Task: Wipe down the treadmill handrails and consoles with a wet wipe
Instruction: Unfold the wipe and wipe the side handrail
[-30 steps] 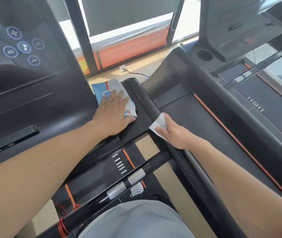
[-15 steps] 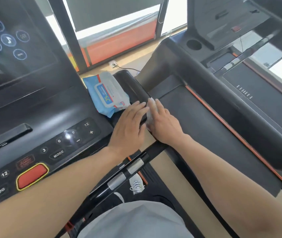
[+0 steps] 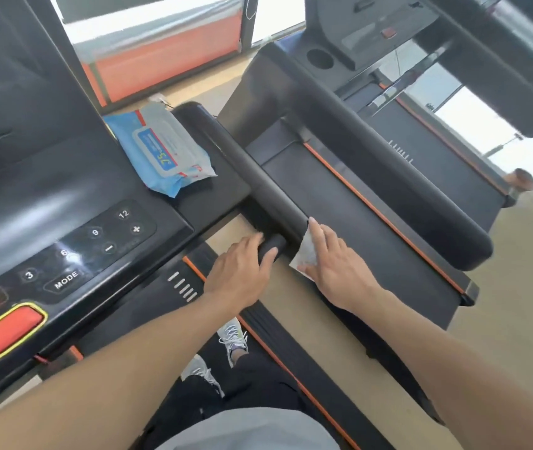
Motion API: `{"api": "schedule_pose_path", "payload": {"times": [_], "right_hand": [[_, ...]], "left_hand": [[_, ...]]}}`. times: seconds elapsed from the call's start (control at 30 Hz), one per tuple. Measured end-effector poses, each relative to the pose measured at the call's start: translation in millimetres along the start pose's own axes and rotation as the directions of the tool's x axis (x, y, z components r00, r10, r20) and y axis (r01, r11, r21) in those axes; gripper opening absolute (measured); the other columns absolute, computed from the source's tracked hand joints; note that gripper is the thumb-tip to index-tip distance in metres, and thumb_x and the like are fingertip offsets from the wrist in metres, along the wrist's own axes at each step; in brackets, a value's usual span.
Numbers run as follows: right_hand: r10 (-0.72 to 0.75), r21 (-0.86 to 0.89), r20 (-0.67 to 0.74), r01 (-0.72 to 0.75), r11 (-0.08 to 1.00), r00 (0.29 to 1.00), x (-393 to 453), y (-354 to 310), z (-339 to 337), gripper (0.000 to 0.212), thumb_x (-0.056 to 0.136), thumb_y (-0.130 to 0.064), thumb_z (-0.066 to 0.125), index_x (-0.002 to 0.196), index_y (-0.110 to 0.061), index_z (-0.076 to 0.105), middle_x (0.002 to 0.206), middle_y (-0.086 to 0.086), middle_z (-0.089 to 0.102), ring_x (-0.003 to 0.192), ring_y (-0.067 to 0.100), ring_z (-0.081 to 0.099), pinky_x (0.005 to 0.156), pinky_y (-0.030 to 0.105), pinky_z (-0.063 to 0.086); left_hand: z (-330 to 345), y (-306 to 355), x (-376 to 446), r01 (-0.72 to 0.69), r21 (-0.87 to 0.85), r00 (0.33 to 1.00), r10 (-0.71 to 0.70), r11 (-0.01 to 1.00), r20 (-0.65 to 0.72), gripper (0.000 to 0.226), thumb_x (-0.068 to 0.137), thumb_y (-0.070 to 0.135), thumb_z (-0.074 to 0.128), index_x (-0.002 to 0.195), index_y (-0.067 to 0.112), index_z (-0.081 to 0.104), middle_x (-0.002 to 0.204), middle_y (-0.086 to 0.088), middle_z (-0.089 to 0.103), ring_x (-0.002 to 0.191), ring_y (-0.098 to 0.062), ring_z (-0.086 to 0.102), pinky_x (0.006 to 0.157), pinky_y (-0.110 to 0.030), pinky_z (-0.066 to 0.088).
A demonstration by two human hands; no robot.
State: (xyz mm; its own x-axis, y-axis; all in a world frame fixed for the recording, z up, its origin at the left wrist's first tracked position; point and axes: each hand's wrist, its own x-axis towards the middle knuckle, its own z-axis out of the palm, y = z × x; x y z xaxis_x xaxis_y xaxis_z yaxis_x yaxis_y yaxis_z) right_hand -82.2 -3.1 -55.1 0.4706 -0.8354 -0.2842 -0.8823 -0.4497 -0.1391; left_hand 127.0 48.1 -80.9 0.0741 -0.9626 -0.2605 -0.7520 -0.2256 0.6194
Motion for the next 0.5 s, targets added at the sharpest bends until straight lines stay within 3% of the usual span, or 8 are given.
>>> {"api": "schedule_pose_path", "payload": {"times": [0.13, 0.3, 0.43, 0.5], "right_hand": [[-0.114, 0.043, -0.093, 0.118, 0.992, 0.989, 32, -15, -7, 0.072, 0.108, -0.048, 0.035, 0.162, -0.021, -0.004, 0.168, 0.006, 0.009, 0.143, 0.033, 0.035, 0.105, 0.047, 0.046], [-0.003, 0.09, -0.027, 0.006, 0.996, 1.0, 98, -49, -32, 0.084, 0.1, -0.068, 0.037, 0.162, -0.024, 0.001, 0.153, 0.01, 0.04, 0.123, 0.037, 0.056, 0.091, 0.049, 0.049], [0.032, 0.248, 0.112, -0.059, 0.967, 0.993, 134, -57, -46, 0.098, 0.09, -0.076, 0.051, 0.161, -0.031, 0.001, 0.158, 0.009, 0.037, 0.131, 0.042, 0.049, 0.105, 0.049, 0.04], [0.016, 0.332, 0.155, -0.068, 0.941, 0.988, 139, -55, -51, 0.101, 0.087, -0.074, 0.058, 0.161, -0.033, 0.002, 0.164, 0.007, 0.03, 0.142, 0.038, 0.04, 0.113, 0.045, 0.034]], "left_hand": [[0, -1, 1, 0.026, -0.082, 0.998, -0.03, 0.996, -0.051, 0.05, 0.107, 0.041, 0.03, 0.153, 0.021, 0.034, 0.147, -0.004, 0.053, 0.133, -0.025, 0.049, 0.107, -0.043, 0.039], [0, 1, -1, 0.047, -0.031, 0.992, -0.051, 0.998, -0.114, 0.042, 0.107, 0.034, 0.033, 0.146, 0.019, 0.041, 0.131, -0.008, 0.064, 0.12, -0.03, 0.058, 0.097, -0.044, 0.044], [1, 2, 0, 0.068, 0.086, 0.991, -0.058, 0.994, -0.12, 0.033, 0.107, 0.035, 0.029, 0.116, 0.019, 0.057, 0.108, -0.008, 0.071, 0.097, -0.032, 0.065, 0.083, -0.042, 0.046], [1, 4, 0, 0.062, 0.104, 0.989, -0.047, 0.993, -0.143, 0.033, 0.107, 0.034, 0.029, 0.111, 0.018, 0.058, 0.104, -0.008, 0.072, 0.093, -0.032, 0.065, 0.08, -0.041, 0.045]]}}
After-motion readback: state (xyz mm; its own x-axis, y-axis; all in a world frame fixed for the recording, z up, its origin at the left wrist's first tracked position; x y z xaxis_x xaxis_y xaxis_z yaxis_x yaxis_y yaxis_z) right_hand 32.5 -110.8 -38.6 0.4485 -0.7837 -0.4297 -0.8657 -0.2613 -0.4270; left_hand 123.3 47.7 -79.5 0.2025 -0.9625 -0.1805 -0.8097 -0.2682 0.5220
